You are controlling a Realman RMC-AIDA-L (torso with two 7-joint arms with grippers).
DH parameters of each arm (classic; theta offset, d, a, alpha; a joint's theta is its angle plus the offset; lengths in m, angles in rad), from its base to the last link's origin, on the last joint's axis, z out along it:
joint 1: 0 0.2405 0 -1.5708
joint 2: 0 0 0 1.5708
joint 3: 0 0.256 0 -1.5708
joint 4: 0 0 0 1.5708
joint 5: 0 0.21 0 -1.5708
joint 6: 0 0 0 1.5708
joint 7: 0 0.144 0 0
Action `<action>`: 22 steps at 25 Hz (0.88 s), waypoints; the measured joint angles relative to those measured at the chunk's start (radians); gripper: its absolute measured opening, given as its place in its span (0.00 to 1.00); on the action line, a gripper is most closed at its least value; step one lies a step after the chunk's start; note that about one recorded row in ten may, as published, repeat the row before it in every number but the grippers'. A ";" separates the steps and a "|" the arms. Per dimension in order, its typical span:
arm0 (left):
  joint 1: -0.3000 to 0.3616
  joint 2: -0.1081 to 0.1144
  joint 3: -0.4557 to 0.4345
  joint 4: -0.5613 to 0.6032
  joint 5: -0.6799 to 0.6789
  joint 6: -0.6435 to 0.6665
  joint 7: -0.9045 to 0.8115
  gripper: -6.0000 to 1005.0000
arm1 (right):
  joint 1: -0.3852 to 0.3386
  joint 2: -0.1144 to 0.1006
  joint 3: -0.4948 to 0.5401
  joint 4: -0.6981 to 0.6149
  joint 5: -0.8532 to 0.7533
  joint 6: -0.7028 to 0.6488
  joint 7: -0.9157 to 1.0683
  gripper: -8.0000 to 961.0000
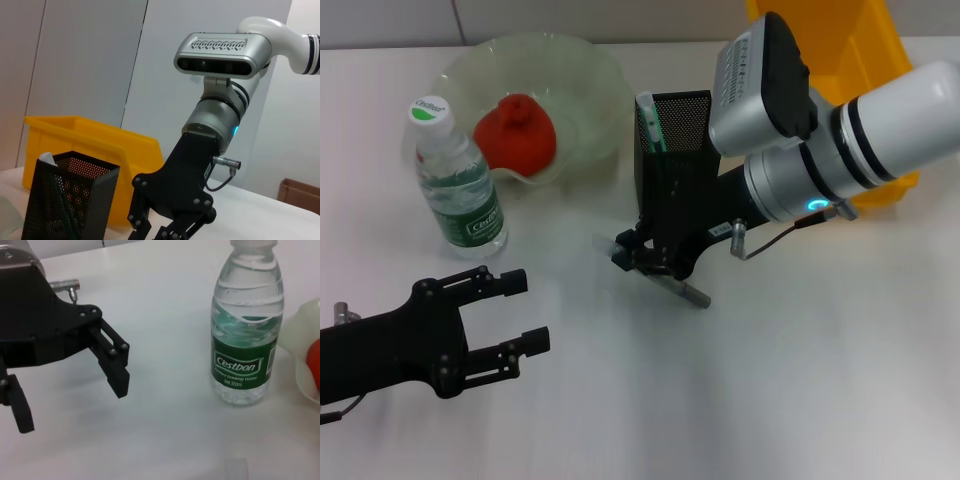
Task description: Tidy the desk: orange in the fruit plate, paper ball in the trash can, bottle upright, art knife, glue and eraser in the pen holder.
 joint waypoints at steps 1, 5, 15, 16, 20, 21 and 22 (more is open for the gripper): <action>0.000 0.000 0.000 0.000 0.000 0.000 0.000 0.74 | 0.000 0.000 0.000 0.000 0.000 0.000 0.000 0.18; -0.002 0.000 0.000 0.000 0.000 0.000 0.000 0.74 | -0.002 0.000 0.029 -0.005 -0.010 -0.020 0.000 0.18; -0.003 0.001 -0.003 0.000 0.000 0.000 -0.001 0.74 | -0.012 0.000 0.070 -0.015 -0.013 -0.050 -0.018 0.18; -0.003 0.002 -0.004 0.000 0.000 -0.001 -0.002 0.74 | -0.013 0.000 0.070 -0.015 -0.013 -0.050 -0.020 0.18; -0.004 0.002 -0.007 0.000 0.000 -0.001 -0.003 0.74 | -0.013 0.000 0.070 -0.015 -0.014 -0.050 -0.024 0.18; -0.005 0.002 -0.008 0.000 0.000 -0.001 -0.003 0.74 | -0.013 0.000 0.070 -0.015 -0.014 -0.050 -0.024 0.18; -0.005 0.002 -0.008 0.000 0.000 -0.001 -0.003 0.74 | -0.013 0.000 0.070 -0.015 -0.017 -0.050 -0.025 0.18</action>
